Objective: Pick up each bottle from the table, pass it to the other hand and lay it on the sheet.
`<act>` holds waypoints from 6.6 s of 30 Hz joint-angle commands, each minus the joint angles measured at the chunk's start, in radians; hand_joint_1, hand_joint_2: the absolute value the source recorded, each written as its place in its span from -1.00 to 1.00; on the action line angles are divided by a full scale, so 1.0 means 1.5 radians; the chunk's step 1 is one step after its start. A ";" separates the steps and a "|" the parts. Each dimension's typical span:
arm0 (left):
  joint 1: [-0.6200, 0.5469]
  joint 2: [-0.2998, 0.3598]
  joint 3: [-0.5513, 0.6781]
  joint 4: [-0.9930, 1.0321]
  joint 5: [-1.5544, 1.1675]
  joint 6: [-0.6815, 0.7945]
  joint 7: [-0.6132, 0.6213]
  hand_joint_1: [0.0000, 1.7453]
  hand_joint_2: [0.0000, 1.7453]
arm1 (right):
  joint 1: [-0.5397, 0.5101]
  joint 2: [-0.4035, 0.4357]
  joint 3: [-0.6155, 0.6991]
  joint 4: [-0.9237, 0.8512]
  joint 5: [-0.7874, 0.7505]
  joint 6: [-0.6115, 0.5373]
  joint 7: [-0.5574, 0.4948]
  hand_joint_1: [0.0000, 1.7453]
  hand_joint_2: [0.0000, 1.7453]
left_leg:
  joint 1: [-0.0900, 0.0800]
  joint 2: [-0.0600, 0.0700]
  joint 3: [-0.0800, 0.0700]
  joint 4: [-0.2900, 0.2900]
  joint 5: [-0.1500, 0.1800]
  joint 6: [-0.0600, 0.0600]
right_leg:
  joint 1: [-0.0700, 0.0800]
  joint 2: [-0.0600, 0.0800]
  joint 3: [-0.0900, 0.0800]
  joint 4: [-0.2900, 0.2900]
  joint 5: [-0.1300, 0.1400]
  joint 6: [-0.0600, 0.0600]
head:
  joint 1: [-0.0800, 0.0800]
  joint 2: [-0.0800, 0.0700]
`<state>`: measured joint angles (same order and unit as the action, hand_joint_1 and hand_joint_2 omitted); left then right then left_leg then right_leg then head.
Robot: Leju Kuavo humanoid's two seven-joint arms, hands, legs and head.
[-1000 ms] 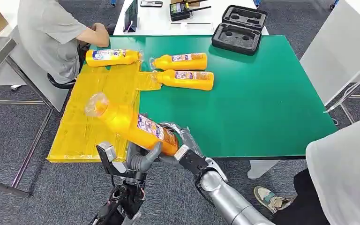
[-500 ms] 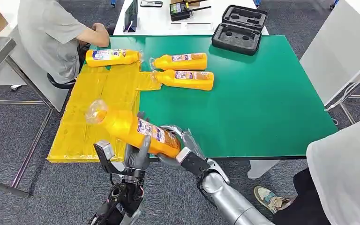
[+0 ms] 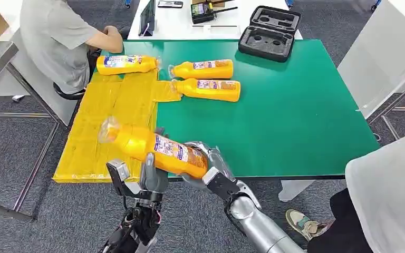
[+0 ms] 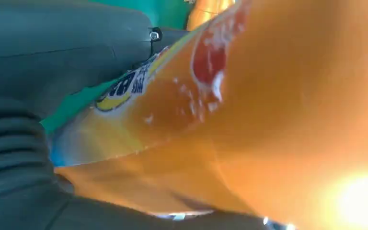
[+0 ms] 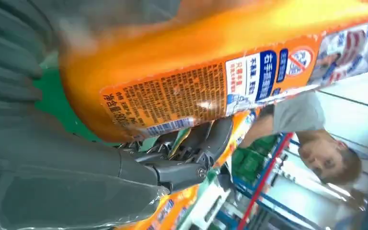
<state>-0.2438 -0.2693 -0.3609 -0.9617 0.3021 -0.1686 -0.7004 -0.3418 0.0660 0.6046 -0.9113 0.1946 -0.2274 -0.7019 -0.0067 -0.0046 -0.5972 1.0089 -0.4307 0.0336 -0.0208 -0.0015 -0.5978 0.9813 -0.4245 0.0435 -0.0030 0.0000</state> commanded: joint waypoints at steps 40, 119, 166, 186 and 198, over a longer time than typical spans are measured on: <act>-0.009 0.006 -0.004 0.018 -0.040 -0.005 0.002 -1.00 1.00 | -0.037 0.049 0.010 0.099 -0.010 0.027 0.003 0.76 1.00 | 0.001 0.001 0.002 0.000 -0.001 -0.001 | 0.001 0.001 0.002 0.000 0.000 -0.001 | 0.000 0.000; 0.005 0.017 0.034 -0.040 -0.102 -0.021 0.002 1.00 1.00 | -0.010 0.040 -0.025 0.104 -0.027 0.026 0.003 -1.00 1.00 | 0.001 0.000 0.003 0.000 -0.001 -0.002 | 0.001 0.000 0.003 -0.001 -0.001 -0.002 | 0.000 0.000; -0.218 0.010 0.472 0.112 -1.128 0.578 0.072 1.00 1.00 | 0.005 0.059 -0.049 0.099 -0.037 0.037 0.003 -1.00 1.00 | 0.001 0.000 0.000 0.000 0.000 -0.001 | 0.001 0.000 0.000 0.000 0.000 -0.001 | 0.000 0.000; -0.241 0.217 -0.056 0.180 -1.249 0.578 0.582 1.00 1.00 | -0.012 0.066 -0.049 0.108 -0.045 0.063 0.003 -1.00 1.00 | 0.001 -0.001 0.001 0.000 0.000 -0.001 | 0.001 -0.001 0.001 0.000 0.000 -0.001 | 0.000 0.000; -0.241 0.217 -0.056 0.180 -1.249 0.578 0.582 1.00 1.00 | -0.012 0.066 -0.049 0.108 -0.045 0.063 0.003 -1.00 1.00 | 0.002 0.001 0.002 0.000 -0.001 -0.002 | 0.002 0.000 0.002 0.000 -0.001 -0.002 | 0.000 0.000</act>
<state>-0.5459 0.0240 -0.3681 -0.7744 -1.5705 0.6615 0.1698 -0.3175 0.1705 0.5272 -0.7965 0.1293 -0.1373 -0.7012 -0.0061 -0.0044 -0.5979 1.0088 -0.4301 0.0334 -0.0206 -0.0014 -0.5985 0.9821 -0.4244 0.0433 -0.0027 0.0000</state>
